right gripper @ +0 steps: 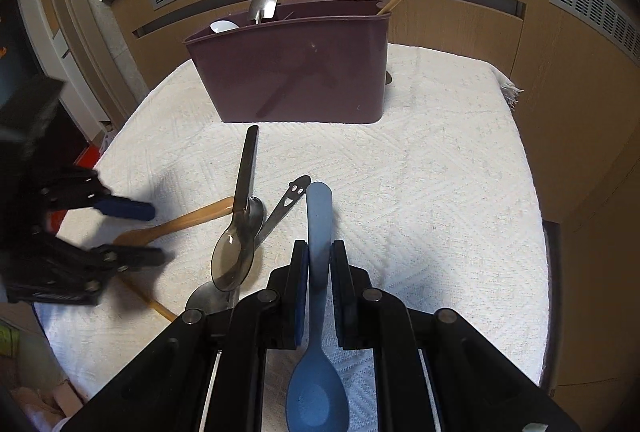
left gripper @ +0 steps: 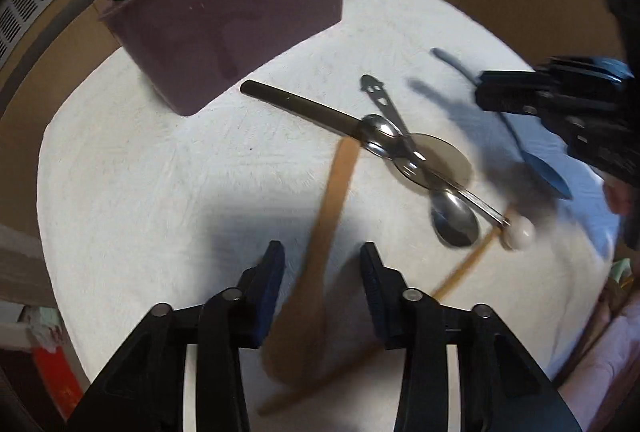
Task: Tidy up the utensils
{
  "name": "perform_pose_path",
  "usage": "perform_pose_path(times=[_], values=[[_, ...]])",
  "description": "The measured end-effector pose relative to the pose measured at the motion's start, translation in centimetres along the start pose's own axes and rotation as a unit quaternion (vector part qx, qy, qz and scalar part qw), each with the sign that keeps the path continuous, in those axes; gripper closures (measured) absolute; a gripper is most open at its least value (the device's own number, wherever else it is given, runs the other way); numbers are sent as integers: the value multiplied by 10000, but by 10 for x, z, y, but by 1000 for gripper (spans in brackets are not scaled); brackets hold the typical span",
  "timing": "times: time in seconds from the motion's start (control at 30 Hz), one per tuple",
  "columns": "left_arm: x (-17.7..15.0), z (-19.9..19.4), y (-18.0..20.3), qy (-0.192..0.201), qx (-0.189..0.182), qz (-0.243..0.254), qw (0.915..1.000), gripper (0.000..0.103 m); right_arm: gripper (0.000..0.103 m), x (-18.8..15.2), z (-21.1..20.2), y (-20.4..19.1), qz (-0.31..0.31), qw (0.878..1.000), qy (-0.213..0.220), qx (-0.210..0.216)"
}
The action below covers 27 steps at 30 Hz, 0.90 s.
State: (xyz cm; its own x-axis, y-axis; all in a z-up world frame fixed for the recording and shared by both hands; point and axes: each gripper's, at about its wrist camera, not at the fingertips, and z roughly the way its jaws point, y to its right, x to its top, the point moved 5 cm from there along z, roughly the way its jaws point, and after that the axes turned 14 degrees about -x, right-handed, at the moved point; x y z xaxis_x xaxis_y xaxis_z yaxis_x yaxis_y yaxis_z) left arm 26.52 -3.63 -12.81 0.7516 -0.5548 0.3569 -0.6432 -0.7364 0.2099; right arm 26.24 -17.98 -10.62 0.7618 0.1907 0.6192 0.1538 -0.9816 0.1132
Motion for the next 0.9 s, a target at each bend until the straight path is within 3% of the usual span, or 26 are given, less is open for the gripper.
perform_pose_path(times=[0.1, 0.17, 0.23, 0.37, 0.43, 0.53, 0.63, 0.7, 0.9], values=[[15, 5, -4, -53, -158, -242, 9996, 73, 93, -2, -4, 2, 1, 10000, 55, 24], [21, 7, -4, 3, -104, -288, 9995, 86, 93, -2, -6, 2, -3, 10000, 92, 33], [23, 7, -1, 133, 9, -313, 9994, 89, 93, 0, -6, 3, 4, 9999, 139, 29], [15, -15, 0, 875, -39, -701, 9937, 90, 93, 5, -11, 4, 122, 9995, 259, 89], [10, -41, 6, 1522, -105, -907, 9841, 90, 93, 9, -18, 5, 198, 9989, 395, 181], [4, -80, 9, 2453, -252, -1265, 9608, 91, 93, 15, -31, 6, 318, 9976, 544, 284], [6, -107, 11, 3140, -182, -1405, 9388, 93, 93, 22, -43, 6, 429, 9956, 727, 403], [10, -113, 12, 3292, -271, -1466, 9324, 93, 93, 26, -50, 4, 428, 9943, 873, 440], [4, -115, 5, 3127, -116, -1603, 9361, 94, 93, 32, -60, -1, 319, 9936, 1012, 382]])
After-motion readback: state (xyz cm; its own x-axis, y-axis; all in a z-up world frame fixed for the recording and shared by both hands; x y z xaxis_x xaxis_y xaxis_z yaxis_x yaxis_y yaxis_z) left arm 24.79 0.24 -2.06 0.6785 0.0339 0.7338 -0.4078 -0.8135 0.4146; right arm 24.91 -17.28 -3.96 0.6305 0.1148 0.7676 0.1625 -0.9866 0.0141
